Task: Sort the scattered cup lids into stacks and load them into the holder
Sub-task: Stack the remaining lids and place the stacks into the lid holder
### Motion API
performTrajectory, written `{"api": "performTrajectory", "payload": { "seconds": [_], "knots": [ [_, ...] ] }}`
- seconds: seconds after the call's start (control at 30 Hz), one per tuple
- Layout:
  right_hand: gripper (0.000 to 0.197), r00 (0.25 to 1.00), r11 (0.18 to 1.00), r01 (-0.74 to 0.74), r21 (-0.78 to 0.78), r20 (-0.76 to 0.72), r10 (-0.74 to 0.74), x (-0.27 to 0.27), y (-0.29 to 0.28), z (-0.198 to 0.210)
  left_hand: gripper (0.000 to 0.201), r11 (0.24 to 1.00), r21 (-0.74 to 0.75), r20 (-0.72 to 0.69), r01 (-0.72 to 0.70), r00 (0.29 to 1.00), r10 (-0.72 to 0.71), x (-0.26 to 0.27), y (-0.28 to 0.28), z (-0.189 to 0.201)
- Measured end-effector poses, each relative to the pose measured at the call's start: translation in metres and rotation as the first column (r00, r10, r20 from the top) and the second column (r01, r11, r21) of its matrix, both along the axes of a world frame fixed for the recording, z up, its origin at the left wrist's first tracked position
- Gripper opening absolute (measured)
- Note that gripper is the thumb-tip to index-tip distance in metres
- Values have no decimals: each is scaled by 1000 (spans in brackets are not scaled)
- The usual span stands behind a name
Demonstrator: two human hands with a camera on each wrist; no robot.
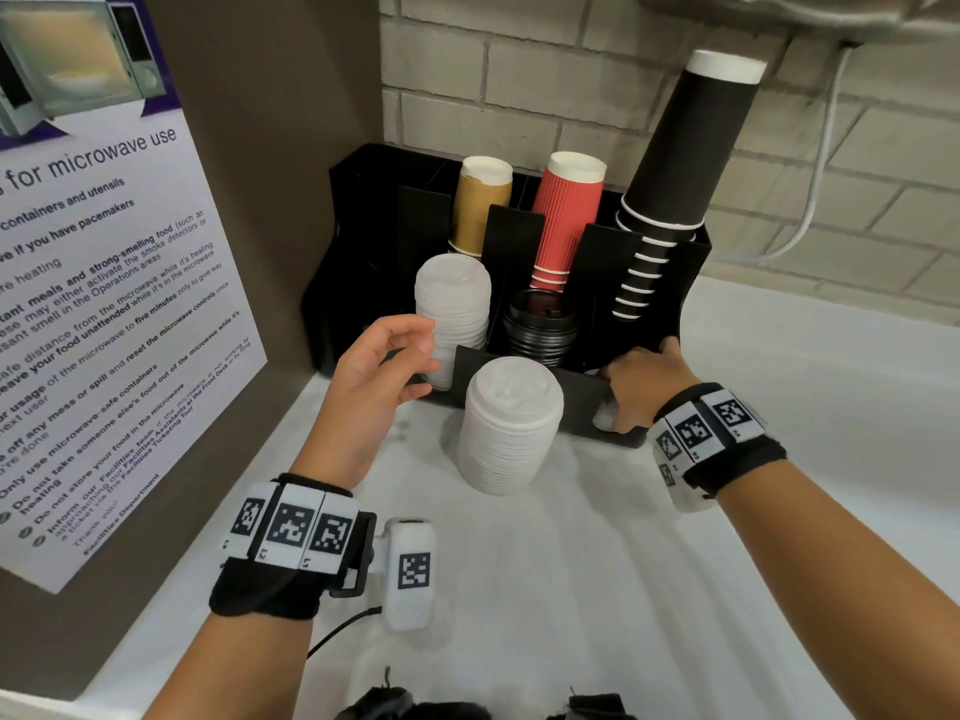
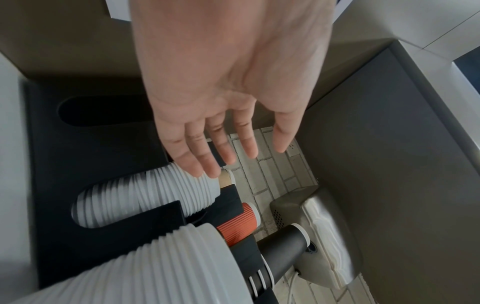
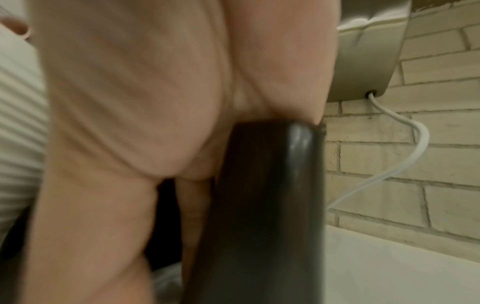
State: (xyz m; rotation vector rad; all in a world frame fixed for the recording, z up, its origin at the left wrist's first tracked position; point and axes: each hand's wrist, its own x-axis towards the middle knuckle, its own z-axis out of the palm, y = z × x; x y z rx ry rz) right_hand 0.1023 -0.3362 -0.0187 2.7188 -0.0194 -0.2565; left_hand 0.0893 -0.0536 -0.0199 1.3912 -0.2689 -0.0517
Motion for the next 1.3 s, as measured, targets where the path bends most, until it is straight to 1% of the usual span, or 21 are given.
{"api": "performTrajectory", "payload": {
  "seconds": [0.07, 0.1, 0.13, 0.17, 0.2, 0.23, 0.27, 0.3, 0.33, 0.37, 0.43, 0.47, 0.53, 0.57, 0.73, 0.93, 1.07, 1.13, 1.17, 1.23, 1.3],
  "knots": [
    [21, 1000, 1000, -12, -23, 17, 12, -2, 1, 7, 19, 1000, -4, -2, -3, 1000, 3, 1, 0, 0],
    [21, 999, 1000, -14, 5, 45, 14, -3, -1, 10, 18, 1000, -7, -3, -4, 1000, 4, 1, 0, 0],
    [25, 995, 993, -20, 115, 103, 9, -4, -3, 14, 18, 1000, -9, -3, -4, 1000, 4, 1, 0, 0],
    [29, 981, 953, -43, 301, 195, -17, -6, -5, 19, 19, 1000, -10, -4, -3, 1000, 3, 1, 0, 0],
    [30, 953, 862, -104, 497, 299, -57, -9, -4, 23, 19, 1000, -11, -7, -3, 1000, 3, 2, -1, 0],
    [27, 914, 735, -213, 644, 397, -82, -15, 0, 26, 19, 1000, -11, -9, -4, 1000, 4, 2, -1, 0],
    [22, 880, 603, -319, 731, 465, -97, -21, 10, 30, 19, 1000, -12, -10, -5, 1000, 5, 2, -2, 0],
    [19, 871, 498, -383, 778, 484, -86, -28, 23, 32, 19, 1000, -12, -11, -6, 1000, 6, 3, -2, 0],
    [25, 884, 429, -402, 808, 465, -47, -33, 37, 32, 19, 1000, -12, -12, -6, 1000, 6, 3, -2, 0],
    [37, 911, 407, -375, 833, 412, -4, -37, 50, 31, 19, 1000, -11, -12, -5, 1000, 5, 3, -3, 0],
    [59, 952, 464, -287, 838, 305, 39, -40, 70, 24, 18, 1000, -5, -13, -1, 1000, 1, 3, -2, 0],
    [64, 960, 502, -255, 827, 278, 30, -39, 76, 20, 18, 1000, -4, -16, 2, 1000, -2, 3, -1, -1],
    [69, 963, 557, -225, 799, 269, 2, -38, 83, 15, 17, 1000, -7, -25, 5, 1000, -5, 2, 1, -1],
    [70, 962, 571, -221, 790, 272, -3, -37, 84, 14, 17, 1000, -8, -29, 5, 1000, -5, 2, 3, -1],
    [71, 963, 546, -229, 806, 270, 5, -32, 87, 9, 18, 1000, -5, -38, 15, 999, -15, 3, 4, -3],
    [66, 958, 510, -239, 826, 286, -15, -31, 89, 8, 18, 1000, 1, -23, 17, 1000, -17, 5, 7, -4],
    [65, 948, 466, -256, 847, 314, -49, -33, 86, 17, 19, 1000, 15, -10, 27, 1000, -27, 7, 7, -5],
    [64, 944, 428, -266, 864, 323, -66, -36, 85, 23, 24, 995, 72, 28, 66, 997, -68, 6, 5, -5],
    [62, 941, 394, -276, 877, 330, -75, -38, 85, 26, 31, 988, 118, 51, 104, 993, -111, 5, 5, -6],
    [59, 934, 298, -304, 905, 345, -97, -43, 87, 32, 60, 955, 210, 75, 209, 971, -229, 2, 2, -7],
    [55, 939, 190, -305, 933, 328, -102, -48, 92, 38, 88, 925, 235, 80, 297, 943, -323, -3, -5, -8]
  ]
}}
